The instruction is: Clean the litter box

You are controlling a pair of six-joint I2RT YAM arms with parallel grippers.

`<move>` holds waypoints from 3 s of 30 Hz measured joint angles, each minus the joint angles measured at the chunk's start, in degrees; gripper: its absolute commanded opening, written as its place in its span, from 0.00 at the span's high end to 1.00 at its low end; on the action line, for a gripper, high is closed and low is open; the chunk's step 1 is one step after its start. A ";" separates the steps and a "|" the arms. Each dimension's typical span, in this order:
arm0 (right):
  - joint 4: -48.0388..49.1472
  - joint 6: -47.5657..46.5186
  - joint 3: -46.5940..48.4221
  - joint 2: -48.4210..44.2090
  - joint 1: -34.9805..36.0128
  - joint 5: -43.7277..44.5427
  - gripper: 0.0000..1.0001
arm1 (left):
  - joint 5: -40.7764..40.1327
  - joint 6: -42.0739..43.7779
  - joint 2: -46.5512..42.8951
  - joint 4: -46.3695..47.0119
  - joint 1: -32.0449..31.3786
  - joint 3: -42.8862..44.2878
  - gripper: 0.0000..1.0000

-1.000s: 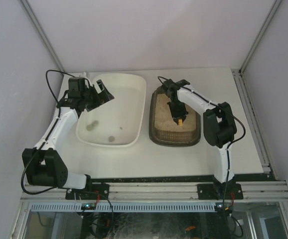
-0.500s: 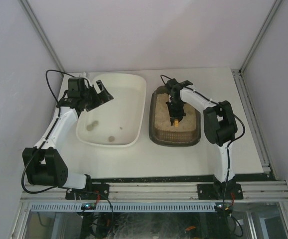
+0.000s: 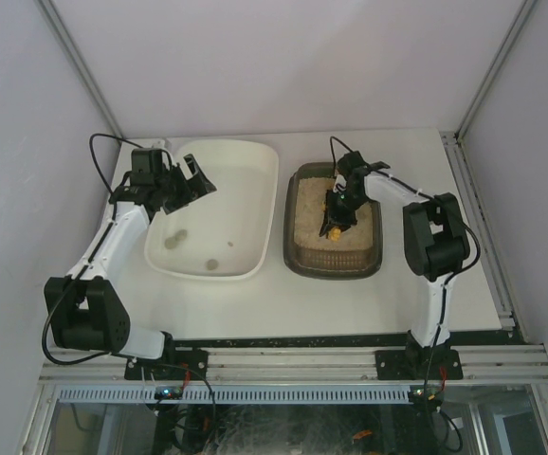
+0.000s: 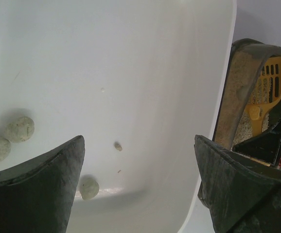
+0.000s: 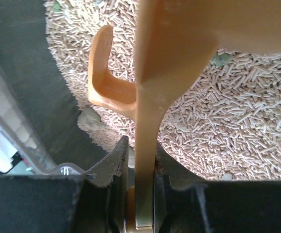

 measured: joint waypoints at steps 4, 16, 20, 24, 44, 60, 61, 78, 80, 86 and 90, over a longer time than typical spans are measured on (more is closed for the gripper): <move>7.26 1.95 -5.90 -2.01 -2.89 -8.17 1.00 | 0.02 0.02 0.00 -0.02 0.02 0.00 0.03; 21.94 8.20 -14.64 -3.26 -4.98 -20.37 1.00 | 0.04 0.28 0.00 0.28 0.04 -1.09 0.03; 25.79 10.03 -18.53 -4.70 -5.05 -21.99 1.00 | -0.42 1.75 -0.37 -0.13 0.04 -1.55 0.02; 28.00 11.63 -22.05 -6.80 -5.07 -22.80 1.00 | -1.99 4.33 -4.87 -0.26 0.07 -5.11 0.02; 31.15 14.99 -34.10 -20.09 -7.85 -24.98 1.00 | -6.78 16.59 -18.71 -13.57 2.82 -9.73 0.06; 50.21 18.73 -50.95 -36.30 -8.50 -24.15 1.00 | -12.31 27.74 -20.98 -12.81 3.06 -15.28 0.11; 51.39 19.08 -51.49 -36.48 -8.46 -24.35 1.00 | -13.09 28.20 -21.35 -12.09 3.06 -16.11 0.11; 71.82 30.64 -63.71 -38.58 -12.44 -27.78 1.00 | -11.69 34.03 -21.86 -9.60 3.06 -18.62 0.12; 72.02 30.82 -63.84 -38.69 -12.13 -27.80 1.00 | -11.72 34.07 -21.88 -9.01 3.06 -18.86 0.13; 71.73 31.41 -63.82 -38.91 -13.44 -29.16 1.00 | -11.72 34.51 -21.86 -8.39 3.06 -19.28 0.12; 68.08 30.27 -62.16 -40.04 -12.15 -28.52 1.00 | -11.54 34.60 -21.22 -8.11 3.06 -19.28 0.13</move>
